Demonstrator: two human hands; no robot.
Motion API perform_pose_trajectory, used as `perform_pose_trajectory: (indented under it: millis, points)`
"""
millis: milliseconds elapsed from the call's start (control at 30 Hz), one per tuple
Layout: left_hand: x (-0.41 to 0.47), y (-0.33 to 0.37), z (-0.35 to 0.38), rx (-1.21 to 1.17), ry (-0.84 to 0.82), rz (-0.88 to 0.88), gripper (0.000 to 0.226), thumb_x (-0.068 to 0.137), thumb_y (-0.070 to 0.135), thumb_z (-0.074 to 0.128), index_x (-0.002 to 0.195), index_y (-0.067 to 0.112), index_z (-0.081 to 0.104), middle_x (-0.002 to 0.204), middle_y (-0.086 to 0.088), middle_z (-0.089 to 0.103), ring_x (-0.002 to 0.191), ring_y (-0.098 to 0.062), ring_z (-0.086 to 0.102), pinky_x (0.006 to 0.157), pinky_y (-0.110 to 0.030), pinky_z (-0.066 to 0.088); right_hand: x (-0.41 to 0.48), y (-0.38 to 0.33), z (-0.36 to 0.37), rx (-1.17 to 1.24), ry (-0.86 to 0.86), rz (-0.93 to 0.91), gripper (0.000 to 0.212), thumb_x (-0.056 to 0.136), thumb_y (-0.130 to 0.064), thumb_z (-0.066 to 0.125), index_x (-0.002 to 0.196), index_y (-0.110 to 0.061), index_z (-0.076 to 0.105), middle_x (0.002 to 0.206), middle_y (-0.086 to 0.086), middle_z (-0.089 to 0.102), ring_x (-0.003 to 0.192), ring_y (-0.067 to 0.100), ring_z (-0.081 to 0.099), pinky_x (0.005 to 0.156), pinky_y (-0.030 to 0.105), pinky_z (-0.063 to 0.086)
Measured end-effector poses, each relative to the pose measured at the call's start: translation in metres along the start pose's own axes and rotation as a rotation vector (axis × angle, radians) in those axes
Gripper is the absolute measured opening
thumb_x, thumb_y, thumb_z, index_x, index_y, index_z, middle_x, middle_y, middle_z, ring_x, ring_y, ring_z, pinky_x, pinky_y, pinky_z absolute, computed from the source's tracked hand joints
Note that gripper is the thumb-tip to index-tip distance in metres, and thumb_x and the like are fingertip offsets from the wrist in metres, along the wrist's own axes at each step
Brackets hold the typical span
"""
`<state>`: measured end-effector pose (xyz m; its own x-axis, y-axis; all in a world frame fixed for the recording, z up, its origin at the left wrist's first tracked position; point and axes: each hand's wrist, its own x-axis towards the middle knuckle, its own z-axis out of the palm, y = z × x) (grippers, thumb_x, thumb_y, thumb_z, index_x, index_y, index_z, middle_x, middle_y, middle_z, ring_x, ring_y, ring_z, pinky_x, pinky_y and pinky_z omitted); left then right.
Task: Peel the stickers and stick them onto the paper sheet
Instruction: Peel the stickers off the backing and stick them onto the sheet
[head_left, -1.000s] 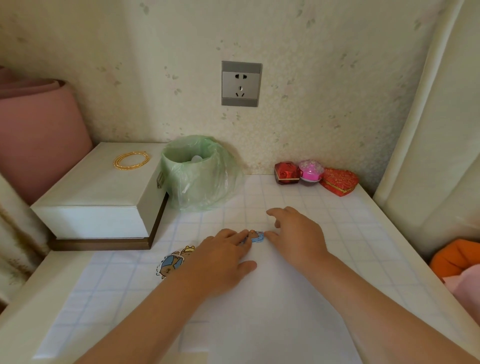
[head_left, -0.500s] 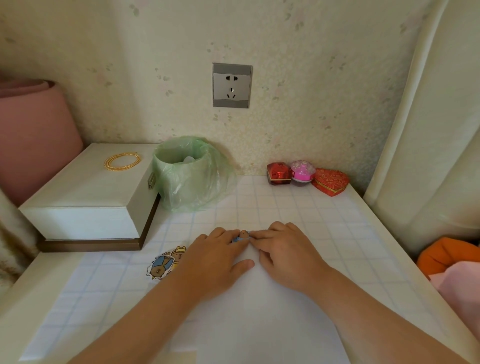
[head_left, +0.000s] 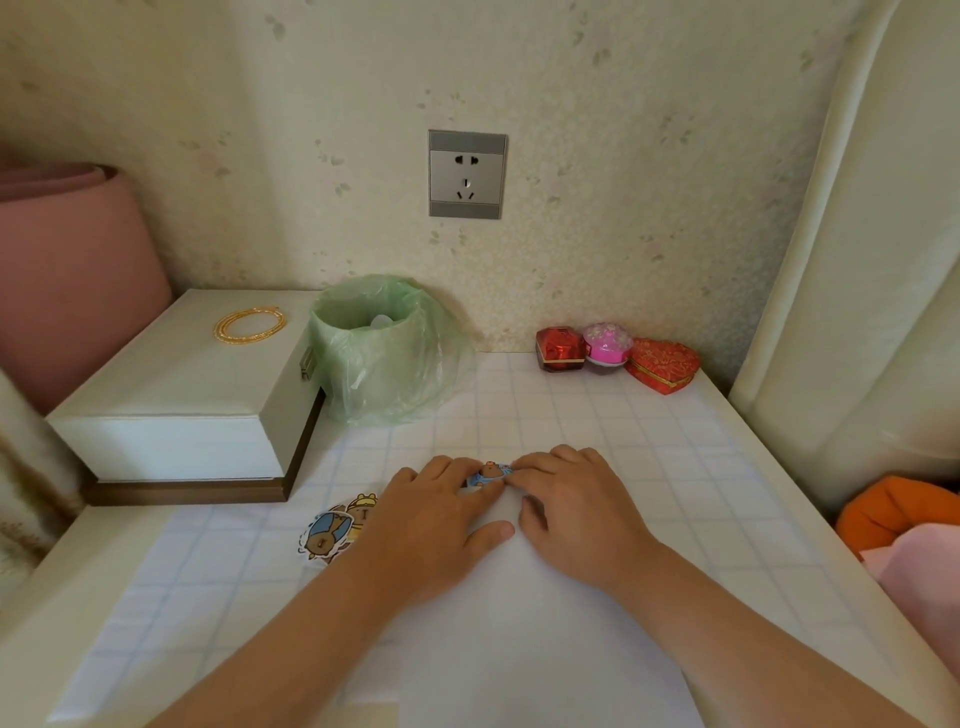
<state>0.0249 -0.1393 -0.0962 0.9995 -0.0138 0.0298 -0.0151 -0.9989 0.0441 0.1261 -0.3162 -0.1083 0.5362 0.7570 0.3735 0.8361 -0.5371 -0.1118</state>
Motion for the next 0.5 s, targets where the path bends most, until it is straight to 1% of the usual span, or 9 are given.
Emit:
perform_pose_trajectory:
  millis: [33, 67, 133, 167, 200, 267, 333, 400, 500]
  points:
    - [0.000, 0.001, -0.001, -0.009, 0.010, 0.005, 0.072, 0.098, 0.067, 0.007, 0.128, 0.035, 0.064, 0.123, 0.006, 0.063, 0.109, -0.017, 0.062, 0.074, -0.038, 0.054, 0.002, -0.001, 0.001, 0.039, 0.005, 0.052, 0.032, 0.085, -0.027, 0.050, 0.106, -0.023, 0.074, 0.104, -0.010, 0.068, 0.089, 0.015, 0.059, 0.075, 0.033, 0.049]
    - [0.001, 0.003, -0.002, -0.010, 0.019, 0.016, 0.072, 0.095, 0.069, 0.007, 0.134, 0.036, 0.058, 0.130, 0.006, 0.058, 0.116, -0.018, 0.057, 0.082, -0.040, 0.051, 0.006, -0.001, 0.001, 0.093, -0.003, 0.126, 0.028, 0.088, -0.025, 0.054, 0.108, -0.022, 0.073, 0.103, -0.008, 0.066, 0.092, 0.015, 0.058, 0.077, 0.033, 0.050]
    - [0.004, 0.005, -0.002, -0.008, 0.001, 0.028, 0.078, 0.086, 0.072, 0.003, 0.146, 0.040, 0.043, 0.142, 0.005, 0.044, 0.129, -0.019, 0.043, 0.096, -0.041, 0.040, 0.015, 0.001, 0.000, 0.211, -0.052, 0.298, 0.024, 0.094, -0.025, 0.058, 0.115, -0.023, 0.072, 0.105, -0.007, 0.062, 0.101, 0.014, 0.054, 0.084, 0.027, 0.047]
    - [0.004, 0.006, -0.002, -0.011, 0.000, 0.018, 0.081, 0.082, 0.072, 0.002, 0.148, 0.041, 0.038, 0.144, 0.005, 0.041, 0.131, -0.018, 0.039, 0.099, -0.040, 0.037, 0.020, 0.004, -0.002, 0.269, -0.073, 0.376, 0.023, 0.095, -0.027, 0.060, 0.114, -0.025, 0.072, 0.104, -0.008, 0.063, 0.103, 0.012, 0.055, 0.085, 0.024, 0.046]
    - [0.005, 0.007, -0.003, -0.009, 0.007, 0.013, 0.083, 0.080, 0.072, 0.000, 0.149, 0.042, 0.036, 0.144, 0.005, 0.040, 0.132, -0.018, 0.037, 0.100, -0.039, 0.035, 0.024, 0.006, -0.004, 0.334, -0.091, 0.454, 0.020, 0.094, -0.030, 0.062, 0.110, -0.027, 0.074, 0.102, -0.011, 0.064, 0.102, 0.010, 0.058, 0.083, 0.023, 0.046]
    - [0.006, 0.007, -0.002, -0.012, 0.010, 0.014, 0.085, 0.077, 0.072, -0.002, 0.149, 0.043, 0.033, 0.143, 0.007, 0.038, 0.131, -0.016, 0.035, 0.101, -0.038, 0.034, 0.034, 0.007, -0.006, 0.446, -0.125, 0.594, 0.012, 0.090, -0.036, 0.067, 0.095, -0.033, 0.077, 0.094, -0.016, 0.070, 0.093, 0.005, 0.064, 0.080, 0.024, 0.051]
    - [0.007, 0.006, 0.000, -0.020, 0.013, 0.016, 0.085, 0.077, 0.072, -0.003, 0.149, 0.044, 0.032, 0.143, 0.007, 0.038, 0.131, -0.016, 0.034, 0.101, -0.038, 0.033, 0.041, 0.006, -0.005, 0.469, -0.146, 0.698, 0.007, 0.083, -0.041, 0.072, 0.082, -0.037, 0.077, 0.087, -0.019, 0.072, 0.084, 0.003, 0.065, 0.077, 0.028, 0.056]
    - [0.006, 0.006, 0.001, -0.028, 0.017, 0.013, 0.085, 0.077, 0.073, -0.004, 0.150, 0.045, 0.030, 0.144, 0.008, 0.037, 0.131, -0.016, 0.033, 0.102, -0.038, 0.032, 0.047, 0.004, -0.002, 0.460, -0.149, 0.761, 0.005, 0.079, -0.041, 0.075, 0.075, -0.038, 0.076, 0.083, -0.020, 0.072, 0.082, 0.002, 0.065, 0.076, 0.029, 0.057]
    - [0.006, 0.007, 0.001, -0.019, 0.005, 0.010, 0.086, 0.075, 0.072, -0.007, 0.151, 0.046, 0.025, 0.145, 0.009, 0.034, 0.132, -0.014, 0.030, 0.104, -0.037, 0.031, 0.053, 0.006, -0.001, 0.480, -0.178, 0.801, 0.006, 0.078, -0.034, 0.076, 0.072, -0.036, 0.077, 0.083, -0.018, 0.073, 0.082, 0.004, 0.066, 0.077, 0.031, 0.059]
